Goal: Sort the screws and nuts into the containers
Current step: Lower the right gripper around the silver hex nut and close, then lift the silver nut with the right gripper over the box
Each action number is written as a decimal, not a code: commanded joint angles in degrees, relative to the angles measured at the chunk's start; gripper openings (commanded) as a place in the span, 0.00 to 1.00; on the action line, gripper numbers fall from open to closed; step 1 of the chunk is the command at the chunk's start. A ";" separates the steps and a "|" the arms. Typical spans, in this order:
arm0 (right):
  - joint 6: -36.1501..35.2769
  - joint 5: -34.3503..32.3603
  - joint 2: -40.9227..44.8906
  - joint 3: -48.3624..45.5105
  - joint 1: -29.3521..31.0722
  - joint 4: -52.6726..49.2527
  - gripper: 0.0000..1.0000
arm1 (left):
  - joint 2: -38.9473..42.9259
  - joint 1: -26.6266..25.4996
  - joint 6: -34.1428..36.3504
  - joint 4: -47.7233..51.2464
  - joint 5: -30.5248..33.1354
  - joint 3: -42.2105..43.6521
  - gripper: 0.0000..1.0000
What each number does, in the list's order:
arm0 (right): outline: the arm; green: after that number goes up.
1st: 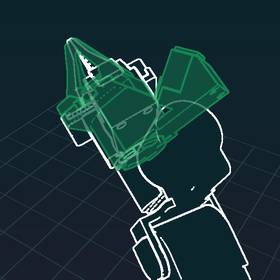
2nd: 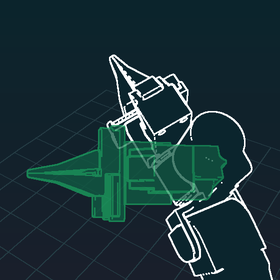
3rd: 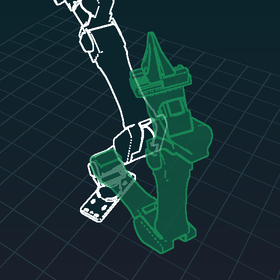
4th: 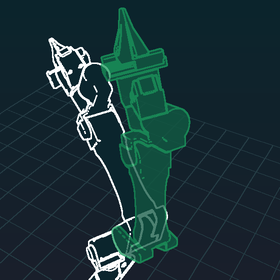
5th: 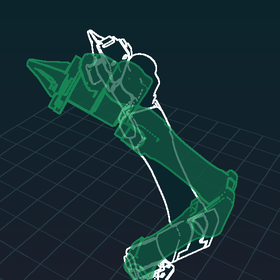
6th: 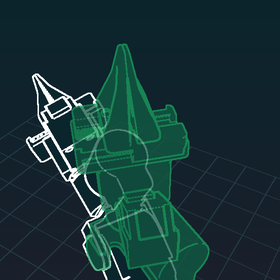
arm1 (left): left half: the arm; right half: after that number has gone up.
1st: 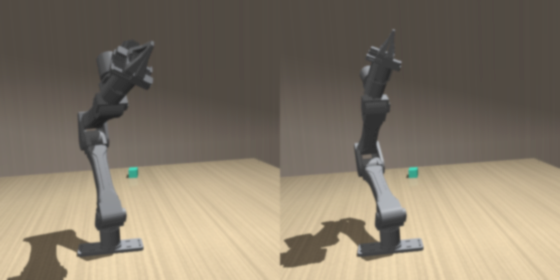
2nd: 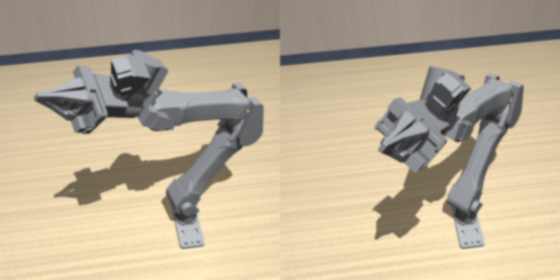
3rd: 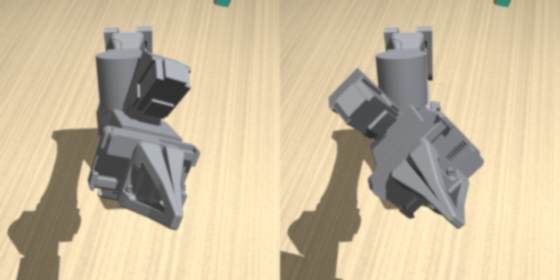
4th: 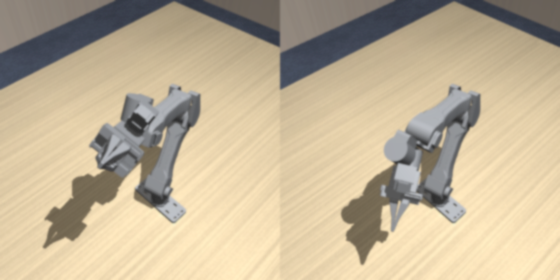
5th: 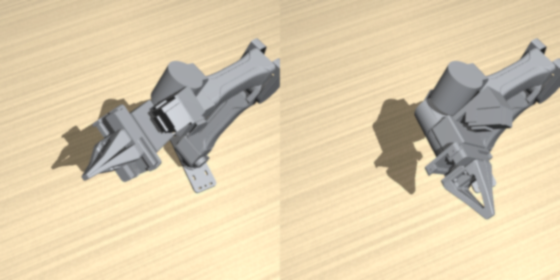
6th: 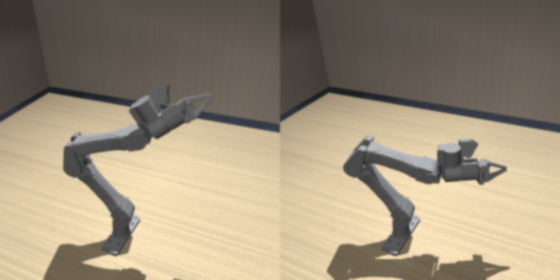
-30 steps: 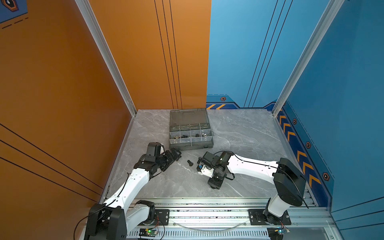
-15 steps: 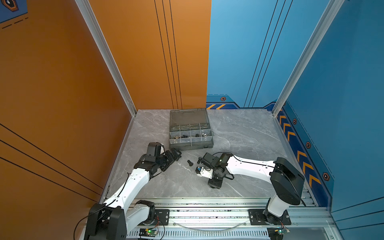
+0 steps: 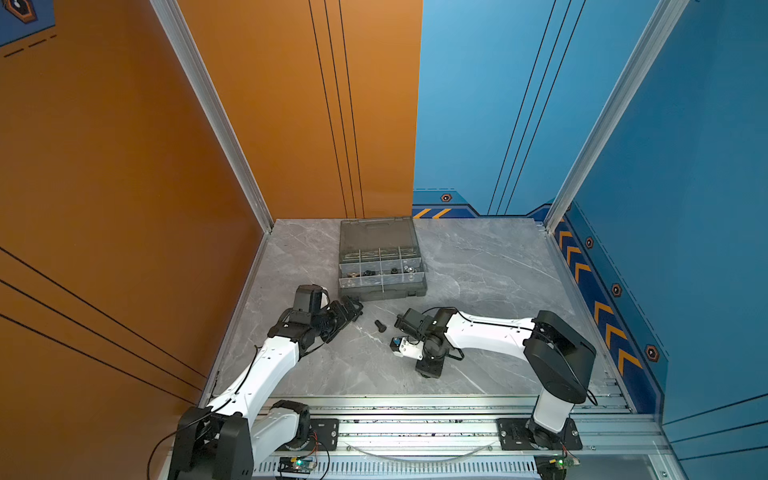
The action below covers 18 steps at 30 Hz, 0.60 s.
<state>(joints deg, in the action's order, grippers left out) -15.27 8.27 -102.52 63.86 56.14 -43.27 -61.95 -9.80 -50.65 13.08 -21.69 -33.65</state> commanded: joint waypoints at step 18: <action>1.40 5.51 6.66 4.67 -7.48 0.53 0.04 | -0.28 -0.21 0.20 0.28 -0.15 -0.22 0.98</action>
<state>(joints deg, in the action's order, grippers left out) -14.57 10.33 -100.71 65.69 50.78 -43.38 -61.95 -9.80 -50.65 13.08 -21.69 -33.65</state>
